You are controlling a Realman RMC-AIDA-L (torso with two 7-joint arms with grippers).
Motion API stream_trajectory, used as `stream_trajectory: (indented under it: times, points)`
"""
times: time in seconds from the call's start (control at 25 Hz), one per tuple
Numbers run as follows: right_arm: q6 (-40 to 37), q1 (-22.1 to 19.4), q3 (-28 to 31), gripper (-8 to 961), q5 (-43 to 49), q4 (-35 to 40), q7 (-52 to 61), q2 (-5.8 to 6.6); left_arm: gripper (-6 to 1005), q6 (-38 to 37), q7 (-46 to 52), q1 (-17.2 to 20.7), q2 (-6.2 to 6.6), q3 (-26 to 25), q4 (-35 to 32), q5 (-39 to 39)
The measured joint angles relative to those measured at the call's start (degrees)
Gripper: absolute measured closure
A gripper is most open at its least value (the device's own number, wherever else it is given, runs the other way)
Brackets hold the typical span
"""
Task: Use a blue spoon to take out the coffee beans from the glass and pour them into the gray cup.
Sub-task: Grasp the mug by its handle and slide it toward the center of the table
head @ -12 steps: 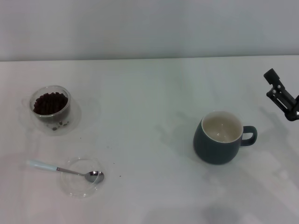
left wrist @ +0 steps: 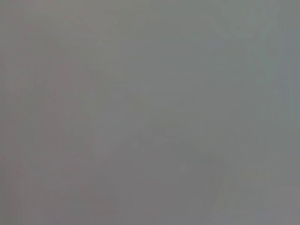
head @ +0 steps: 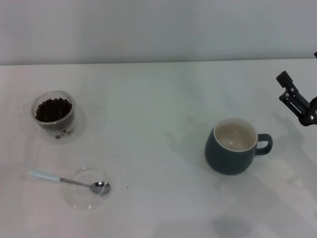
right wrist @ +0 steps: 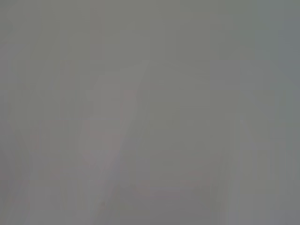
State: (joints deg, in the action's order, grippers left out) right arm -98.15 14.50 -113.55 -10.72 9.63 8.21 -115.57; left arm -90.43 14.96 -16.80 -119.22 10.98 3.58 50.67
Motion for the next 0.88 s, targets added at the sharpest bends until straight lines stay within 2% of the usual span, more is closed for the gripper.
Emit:
stream_trajectory:
  times: [0.64, 0.88]
  points:
    - [-0.4, -0.3, 0.0, 83, -0.1, 0.0, 0.3, 0.01, 198, -0.6, 0.1, 0.5, -0.17, 0.3, 0.1, 0.6]
    - [-0.1, -0.5, 0.0, 84, -0.1, -0.5, 2.8, 0.08, 198, -1.1, 0.0, 1.3, -0.23, 3.8, 0.2, 0.7]
